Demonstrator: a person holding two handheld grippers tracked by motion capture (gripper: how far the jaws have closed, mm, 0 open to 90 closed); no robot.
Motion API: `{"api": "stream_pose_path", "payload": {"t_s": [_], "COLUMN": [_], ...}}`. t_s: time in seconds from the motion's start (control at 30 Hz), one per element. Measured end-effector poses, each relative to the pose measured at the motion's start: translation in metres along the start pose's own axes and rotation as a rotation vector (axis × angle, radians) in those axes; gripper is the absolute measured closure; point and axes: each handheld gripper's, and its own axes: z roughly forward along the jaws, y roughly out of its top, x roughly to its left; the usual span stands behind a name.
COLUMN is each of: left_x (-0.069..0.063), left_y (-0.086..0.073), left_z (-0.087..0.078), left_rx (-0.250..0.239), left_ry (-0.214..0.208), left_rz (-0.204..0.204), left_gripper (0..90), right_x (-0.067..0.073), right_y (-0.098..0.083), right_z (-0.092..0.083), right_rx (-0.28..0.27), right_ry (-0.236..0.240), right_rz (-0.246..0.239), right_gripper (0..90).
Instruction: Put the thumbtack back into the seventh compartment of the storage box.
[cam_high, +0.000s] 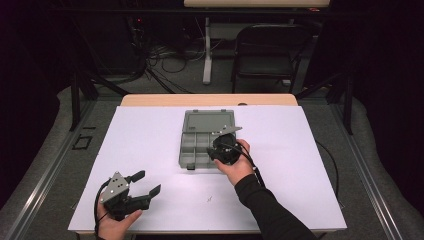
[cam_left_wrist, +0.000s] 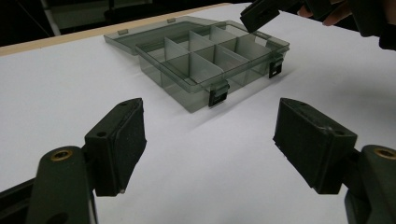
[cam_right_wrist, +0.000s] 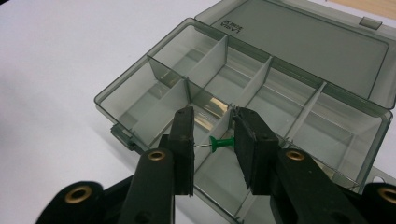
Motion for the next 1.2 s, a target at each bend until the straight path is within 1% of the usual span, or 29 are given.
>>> {"api": "stream_pose_path", "payload": {"t_s": [0.23, 0.57, 0.67, 0.73, 0.77, 0.97, 1.1, 1.2], "left_x": [0.000, 0.000, 0.000, 0.000, 0.000, 0.000, 0.001, 0.001], "left_y": [0.000, 0.000, 0.000, 0.000, 0.000, 0.000, 0.000, 0.000], "left_z": [0.000, 0.000, 0.000, 0.000, 0.000, 0.000, -0.001, -0.001], "left_rx": [0.000, 0.000, 0.000, -0.001, -0.001, -0.002, -0.002, -0.002], "left_ry": [0.003, 0.003, 0.003, 0.000, 0.000, 0.001, 0.002, 0.003], "left_rz": [-0.002, -0.003, -0.002, -0.003, -0.004, -0.001, -0.005, -0.004], "left_gripper": [24.5, 24.5, 24.6, 24.5, 24.5, 24.6, 24.6, 24.5], "right_x": [-0.004, -0.005, -0.006, -0.006, -0.006, -0.006, -0.004, -0.002], "right_y": [-0.001, -0.002, -0.003, -0.004, -0.004, -0.004, -0.004, -0.004], "right_z": [0.007, 0.014, 0.018, 0.019, 0.020, 0.019, 0.016, 0.012], "right_rx": [0.015, 0.037, 0.050, 0.066, 0.056, 0.055, 0.034, 0.011], "right_ry": [-0.013, -0.029, -0.035, -0.040, -0.039, -0.040, -0.033, -0.032], "right_rz": [0.011, 0.003, -0.002, 0.004, 0.004, 0.007, 0.009, 0.000], "right_gripper": [69.0, 68.9, 68.7, 68.5, 68.2, 63.4, 56.0, 49.9]}}
